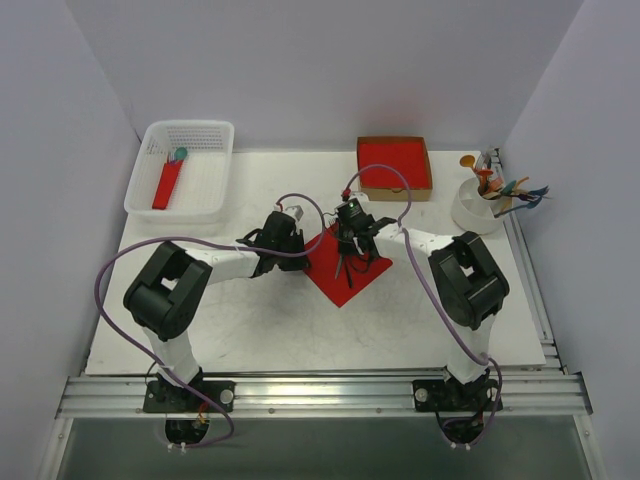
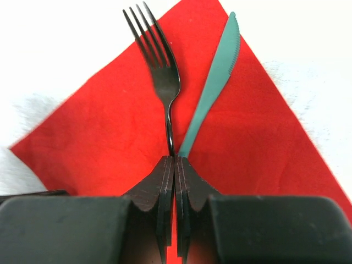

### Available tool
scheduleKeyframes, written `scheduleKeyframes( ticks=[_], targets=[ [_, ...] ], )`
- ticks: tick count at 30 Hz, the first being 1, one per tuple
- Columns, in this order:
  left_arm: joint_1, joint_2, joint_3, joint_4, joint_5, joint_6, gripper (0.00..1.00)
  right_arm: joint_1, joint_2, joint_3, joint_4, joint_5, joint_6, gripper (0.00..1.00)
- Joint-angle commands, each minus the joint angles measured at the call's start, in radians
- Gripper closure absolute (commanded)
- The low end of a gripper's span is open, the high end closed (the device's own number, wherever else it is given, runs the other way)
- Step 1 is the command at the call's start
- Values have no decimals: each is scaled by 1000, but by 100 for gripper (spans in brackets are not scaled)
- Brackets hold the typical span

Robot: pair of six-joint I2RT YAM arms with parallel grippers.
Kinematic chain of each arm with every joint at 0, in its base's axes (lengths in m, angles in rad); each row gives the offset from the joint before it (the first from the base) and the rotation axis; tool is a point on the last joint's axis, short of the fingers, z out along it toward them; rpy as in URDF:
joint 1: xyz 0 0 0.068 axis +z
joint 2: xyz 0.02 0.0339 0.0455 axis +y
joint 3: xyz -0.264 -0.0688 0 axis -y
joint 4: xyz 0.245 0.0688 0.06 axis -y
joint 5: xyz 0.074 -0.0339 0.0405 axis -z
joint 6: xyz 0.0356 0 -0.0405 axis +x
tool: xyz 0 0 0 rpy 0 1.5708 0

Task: Place the utensils on the paper napkin and roll it up
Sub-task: Adjust the utensils on the napkin.

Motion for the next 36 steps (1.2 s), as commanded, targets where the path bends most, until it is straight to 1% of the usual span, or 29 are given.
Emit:
scheduleKeyframes(
  ticks=[1,4,11,14,15,18,22,36],
  targets=[
    [3,-28,0,35,21,7,98,1,-34,42,-25,6,116,100],
    [3,-26,4,42,29,2,98,4,-42,30,-12,7,142,100],
    [3,-36,11,35,35,7,98,13,-22,57,-45,46,124,100],
    [3,-39,9,32,40,8,98,26,-25,73,-68,81,90,79],
    [3,-40,11,32,38,8,98,29,-28,74,-73,92,61,68],
    [3,-42,9,28,41,10,98,32,-33,85,-87,110,-8,63],
    [3,-43,8,28,44,10,98,30,-19,100,-120,136,-57,65],
    [3,-31,15,27,46,13,98,9,55,123,-113,109,-76,66]
  ],
)
